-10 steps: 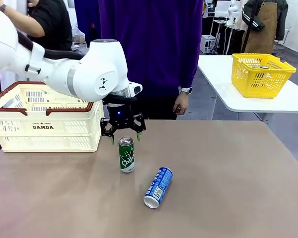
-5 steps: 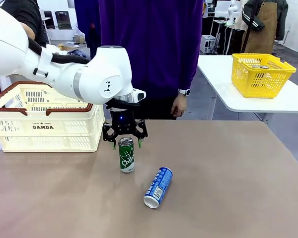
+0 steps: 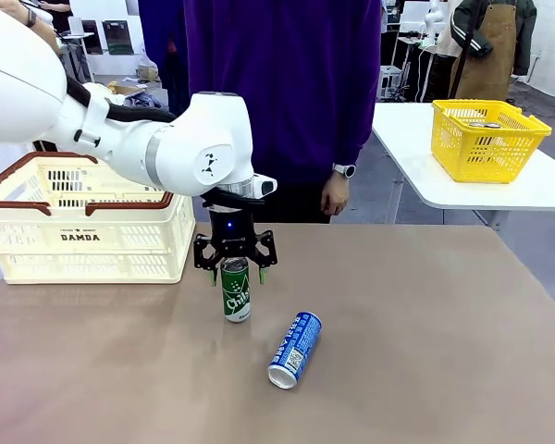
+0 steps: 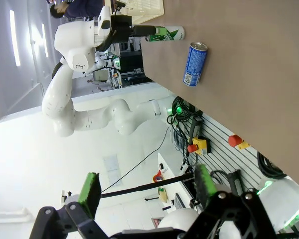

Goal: Place the drinks into the Shopping basket.
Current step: Pick up one drink and place it into the Shopping basket.

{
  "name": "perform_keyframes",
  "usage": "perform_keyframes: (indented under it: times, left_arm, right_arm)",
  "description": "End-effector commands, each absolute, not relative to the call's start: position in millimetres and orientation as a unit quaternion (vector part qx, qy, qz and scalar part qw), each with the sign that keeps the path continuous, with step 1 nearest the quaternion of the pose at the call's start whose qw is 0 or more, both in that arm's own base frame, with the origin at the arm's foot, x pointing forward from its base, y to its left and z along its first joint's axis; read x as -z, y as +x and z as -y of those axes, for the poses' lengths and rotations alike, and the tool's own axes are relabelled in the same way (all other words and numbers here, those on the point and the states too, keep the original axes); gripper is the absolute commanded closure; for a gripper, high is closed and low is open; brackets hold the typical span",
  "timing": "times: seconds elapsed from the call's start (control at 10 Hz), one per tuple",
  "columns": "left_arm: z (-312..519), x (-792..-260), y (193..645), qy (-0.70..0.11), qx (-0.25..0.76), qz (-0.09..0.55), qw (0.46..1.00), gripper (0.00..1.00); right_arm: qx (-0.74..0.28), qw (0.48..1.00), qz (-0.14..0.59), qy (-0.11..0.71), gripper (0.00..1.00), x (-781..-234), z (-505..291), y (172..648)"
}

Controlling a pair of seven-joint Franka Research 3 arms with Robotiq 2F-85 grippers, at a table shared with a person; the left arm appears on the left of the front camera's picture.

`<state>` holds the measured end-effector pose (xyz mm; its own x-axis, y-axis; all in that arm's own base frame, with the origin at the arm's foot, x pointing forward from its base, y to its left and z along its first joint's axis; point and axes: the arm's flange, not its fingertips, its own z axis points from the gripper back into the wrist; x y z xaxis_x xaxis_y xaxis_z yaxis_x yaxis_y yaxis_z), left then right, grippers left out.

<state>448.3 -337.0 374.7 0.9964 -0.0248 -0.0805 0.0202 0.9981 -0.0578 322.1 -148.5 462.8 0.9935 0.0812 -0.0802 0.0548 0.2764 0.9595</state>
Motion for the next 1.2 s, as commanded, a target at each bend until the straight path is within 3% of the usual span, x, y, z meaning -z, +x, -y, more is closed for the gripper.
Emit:
perform_keyframes:
  times: [0.0,0.4,0.6,1.1]
  left_arm:
    - [339.9,-376.5,451.8,-0.006,0.031,-0.06,0.998,0.0]
    - [340.9,-376.4,450.6,0.0,0.038,-0.063,0.997,0.0]
    - [340.2,-373.3,451.5,0.006,0.038,-0.065,0.997,1.0]
    - [340.0,-372.8,451.8,0.007,0.036,-0.064,0.997,1.0]
  right_arm:
    - [-0.004,0.797,-0.063,0.601,0.0,-467.1,149.0,320.0]
    - [-0.004,0.797,-0.063,0.601,0.0,-467.1,149.0,320.0]
    - [-0.004,0.797,-0.063,0.601,0.0,-467.1,149.0,320.0]
    - [-0.004,0.797,-0.063,0.601,0.0,-467.1,149.0,320.0]
